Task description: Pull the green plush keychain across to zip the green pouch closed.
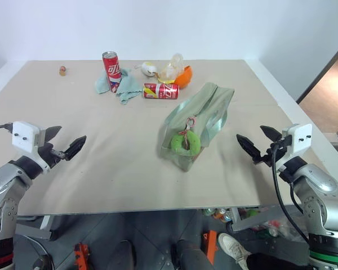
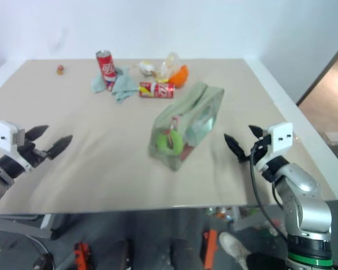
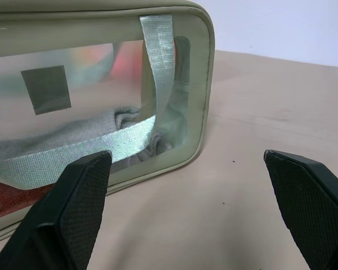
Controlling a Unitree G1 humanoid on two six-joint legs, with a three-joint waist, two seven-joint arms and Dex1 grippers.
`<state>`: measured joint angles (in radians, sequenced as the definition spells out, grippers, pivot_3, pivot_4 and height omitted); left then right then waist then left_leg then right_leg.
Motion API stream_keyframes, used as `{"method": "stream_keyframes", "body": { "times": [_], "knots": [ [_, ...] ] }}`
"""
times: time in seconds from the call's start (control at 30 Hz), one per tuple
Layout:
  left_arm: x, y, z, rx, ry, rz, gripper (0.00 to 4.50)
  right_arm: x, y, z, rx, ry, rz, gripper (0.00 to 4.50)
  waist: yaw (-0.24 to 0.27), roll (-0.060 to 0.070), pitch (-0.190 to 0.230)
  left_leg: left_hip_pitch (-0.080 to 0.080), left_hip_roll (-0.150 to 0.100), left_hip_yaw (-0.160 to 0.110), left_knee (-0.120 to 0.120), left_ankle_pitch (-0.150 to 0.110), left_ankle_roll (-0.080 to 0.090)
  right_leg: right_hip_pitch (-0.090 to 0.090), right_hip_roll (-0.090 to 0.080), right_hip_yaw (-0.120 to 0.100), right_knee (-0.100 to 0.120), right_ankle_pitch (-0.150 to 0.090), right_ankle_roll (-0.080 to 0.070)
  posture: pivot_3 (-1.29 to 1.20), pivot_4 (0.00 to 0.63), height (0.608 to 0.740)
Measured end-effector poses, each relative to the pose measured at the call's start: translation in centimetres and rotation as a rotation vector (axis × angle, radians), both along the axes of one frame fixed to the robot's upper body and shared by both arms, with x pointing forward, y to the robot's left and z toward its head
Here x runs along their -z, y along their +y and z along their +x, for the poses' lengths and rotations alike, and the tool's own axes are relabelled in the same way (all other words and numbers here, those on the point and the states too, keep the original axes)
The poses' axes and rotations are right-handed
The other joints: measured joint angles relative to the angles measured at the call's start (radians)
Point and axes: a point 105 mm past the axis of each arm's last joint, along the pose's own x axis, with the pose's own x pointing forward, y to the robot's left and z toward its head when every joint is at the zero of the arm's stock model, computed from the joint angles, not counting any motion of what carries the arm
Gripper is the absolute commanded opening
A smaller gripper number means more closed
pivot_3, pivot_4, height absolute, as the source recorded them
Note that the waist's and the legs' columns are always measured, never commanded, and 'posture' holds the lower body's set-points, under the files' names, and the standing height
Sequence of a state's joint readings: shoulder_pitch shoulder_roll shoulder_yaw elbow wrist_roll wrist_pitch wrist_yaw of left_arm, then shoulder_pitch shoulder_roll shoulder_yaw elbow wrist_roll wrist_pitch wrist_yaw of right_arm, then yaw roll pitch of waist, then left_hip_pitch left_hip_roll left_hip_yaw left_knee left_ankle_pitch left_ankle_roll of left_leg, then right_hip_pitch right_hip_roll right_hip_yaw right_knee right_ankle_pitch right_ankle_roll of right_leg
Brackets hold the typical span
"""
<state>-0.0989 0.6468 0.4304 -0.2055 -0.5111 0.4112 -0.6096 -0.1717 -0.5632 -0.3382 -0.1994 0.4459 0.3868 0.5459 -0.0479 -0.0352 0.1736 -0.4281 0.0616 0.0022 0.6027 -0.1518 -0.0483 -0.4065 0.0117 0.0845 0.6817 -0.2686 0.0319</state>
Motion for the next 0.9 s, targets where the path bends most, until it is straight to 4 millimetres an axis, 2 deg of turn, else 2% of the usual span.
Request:
{"method": "stream_keyframes", "body": {
  "times": [0.7, 0.77, 0.9],
  "knots": [
    [0.0, -1.9, -0.3, 0.101, 0.016, -0.069, 4.50, -0.5, 0.8, 0.4, -0.051, -0.028, -0.023, 4.49, 0.000, 0.000, 0.000, 0.000, 0.000, 0.000, 0.000, 0.000, 0.000, 0.000, 0.000, 0.000, 0.000, 0.000, 0.000, 0.00, 0.150, 0.740],
    [-0.2, -2.7, -0.5, 0.137, 0.023, -0.086, 4.50, -0.7, 1.1, 0.3, -0.089, -0.028, -0.015, 4.49, 0.000, 0.000, 0.000, 0.000, 0.000, 0.000, 0.000, 0.000, 0.000, 0.000, 0.000, 0.000, 0.000, 0.000, 0.000, 0.00, 0.150, 0.740],
    [-1.8, -6.2, -0.8, 0.316, 0.022, -0.135, 4.50, -2.4, 2.9, -1.2, -0.297, -0.026, -0.013, 4.49, 0.002, 0.001, 0.001, 0.000, 0.000, -0.001, 0.000, 0.000, 0.000, 0.001, 0.000, -0.001, 0.000, 0.000, 0.001, 0.00, 0.150, 0.740]
  ]
}}
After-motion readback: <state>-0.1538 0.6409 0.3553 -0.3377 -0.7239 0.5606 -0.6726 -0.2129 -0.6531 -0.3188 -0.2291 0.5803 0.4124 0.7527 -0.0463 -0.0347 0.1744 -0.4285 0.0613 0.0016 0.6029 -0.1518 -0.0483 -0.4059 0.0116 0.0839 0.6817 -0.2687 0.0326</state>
